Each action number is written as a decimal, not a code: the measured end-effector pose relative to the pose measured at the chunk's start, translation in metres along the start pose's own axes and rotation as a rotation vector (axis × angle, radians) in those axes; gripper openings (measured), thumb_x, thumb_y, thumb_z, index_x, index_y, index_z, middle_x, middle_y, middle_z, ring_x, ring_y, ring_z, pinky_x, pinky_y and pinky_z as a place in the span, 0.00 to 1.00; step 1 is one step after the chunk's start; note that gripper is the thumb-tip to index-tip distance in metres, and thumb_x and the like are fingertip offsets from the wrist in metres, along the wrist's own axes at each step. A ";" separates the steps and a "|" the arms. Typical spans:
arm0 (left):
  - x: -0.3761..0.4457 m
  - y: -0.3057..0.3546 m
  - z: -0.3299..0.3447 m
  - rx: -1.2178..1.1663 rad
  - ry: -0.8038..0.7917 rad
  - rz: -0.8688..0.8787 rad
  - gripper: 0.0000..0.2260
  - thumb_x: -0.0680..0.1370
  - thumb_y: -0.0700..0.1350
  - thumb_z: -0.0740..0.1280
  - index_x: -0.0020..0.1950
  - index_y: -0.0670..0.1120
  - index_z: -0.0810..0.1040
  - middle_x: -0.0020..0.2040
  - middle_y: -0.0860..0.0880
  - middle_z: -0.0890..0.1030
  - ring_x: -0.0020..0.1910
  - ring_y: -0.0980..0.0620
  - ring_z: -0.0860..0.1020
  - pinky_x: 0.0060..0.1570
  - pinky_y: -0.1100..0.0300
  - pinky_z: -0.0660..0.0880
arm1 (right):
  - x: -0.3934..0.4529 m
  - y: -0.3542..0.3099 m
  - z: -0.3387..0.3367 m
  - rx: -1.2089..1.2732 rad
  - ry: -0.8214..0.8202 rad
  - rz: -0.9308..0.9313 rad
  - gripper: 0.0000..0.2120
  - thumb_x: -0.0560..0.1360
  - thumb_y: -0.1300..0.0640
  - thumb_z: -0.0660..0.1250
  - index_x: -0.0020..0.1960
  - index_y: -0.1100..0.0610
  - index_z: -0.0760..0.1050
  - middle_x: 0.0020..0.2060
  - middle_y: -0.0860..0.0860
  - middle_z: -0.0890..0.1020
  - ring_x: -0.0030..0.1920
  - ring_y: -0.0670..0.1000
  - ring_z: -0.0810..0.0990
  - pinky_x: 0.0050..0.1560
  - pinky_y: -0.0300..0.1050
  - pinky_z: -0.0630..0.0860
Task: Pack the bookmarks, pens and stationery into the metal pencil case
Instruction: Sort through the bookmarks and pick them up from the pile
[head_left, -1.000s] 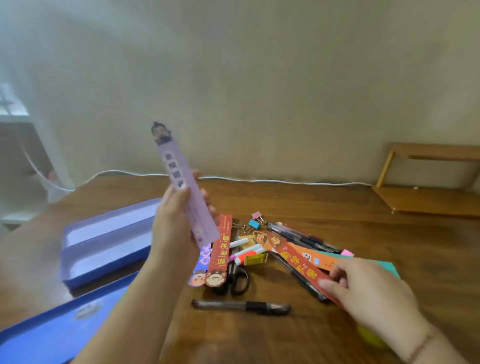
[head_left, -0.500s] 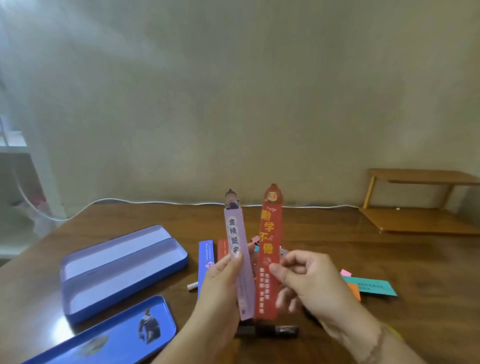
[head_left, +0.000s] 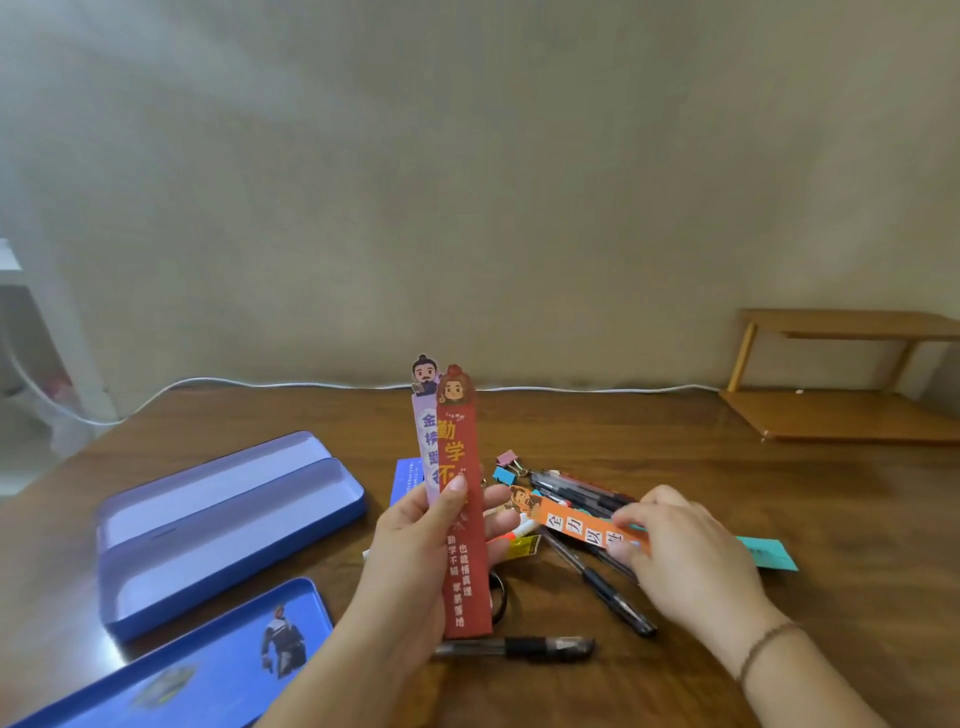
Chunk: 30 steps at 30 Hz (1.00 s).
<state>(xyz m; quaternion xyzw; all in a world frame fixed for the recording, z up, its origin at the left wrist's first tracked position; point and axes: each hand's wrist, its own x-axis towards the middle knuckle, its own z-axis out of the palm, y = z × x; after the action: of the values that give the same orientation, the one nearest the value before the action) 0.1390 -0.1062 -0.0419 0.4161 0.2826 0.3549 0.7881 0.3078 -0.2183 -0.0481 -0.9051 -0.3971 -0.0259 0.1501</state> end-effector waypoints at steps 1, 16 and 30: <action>-0.001 0.000 0.001 0.000 -0.006 -0.007 0.11 0.80 0.45 0.65 0.57 0.39 0.79 0.45 0.40 0.87 0.37 0.45 0.86 0.32 0.58 0.83 | 0.001 -0.001 0.001 0.011 -0.001 0.006 0.16 0.75 0.44 0.66 0.63 0.42 0.73 0.58 0.42 0.74 0.60 0.46 0.73 0.51 0.43 0.76; -0.015 -0.009 0.012 0.063 -0.142 -0.126 0.10 0.82 0.40 0.61 0.56 0.40 0.81 0.50 0.37 0.86 0.46 0.40 0.85 0.54 0.40 0.80 | -0.034 -0.044 -0.013 0.986 -0.016 -0.098 0.11 0.70 0.53 0.74 0.45 0.51 0.72 0.41 0.46 0.85 0.37 0.44 0.86 0.28 0.40 0.79; -0.016 -0.001 0.011 0.131 -0.060 -0.075 0.08 0.81 0.44 0.63 0.58 0.44 0.77 0.45 0.39 0.87 0.35 0.46 0.85 0.32 0.54 0.80 | -0.004 0.004 -0.016 0.140 0.308 -0.075 0.11 0.77 0.42 0.61 0.57 0.43 0.72 0.44 0.39 0.77 0.38 0.41 0.75 0.32 0.36 0.71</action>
<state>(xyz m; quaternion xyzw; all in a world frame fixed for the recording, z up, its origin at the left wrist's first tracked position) 0.1382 -0.1248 -0.0349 0.4663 0.2967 0.2935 0.7800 0.3089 -0.2284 -0.0343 -0.8622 -0.4037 -0.1422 0.2708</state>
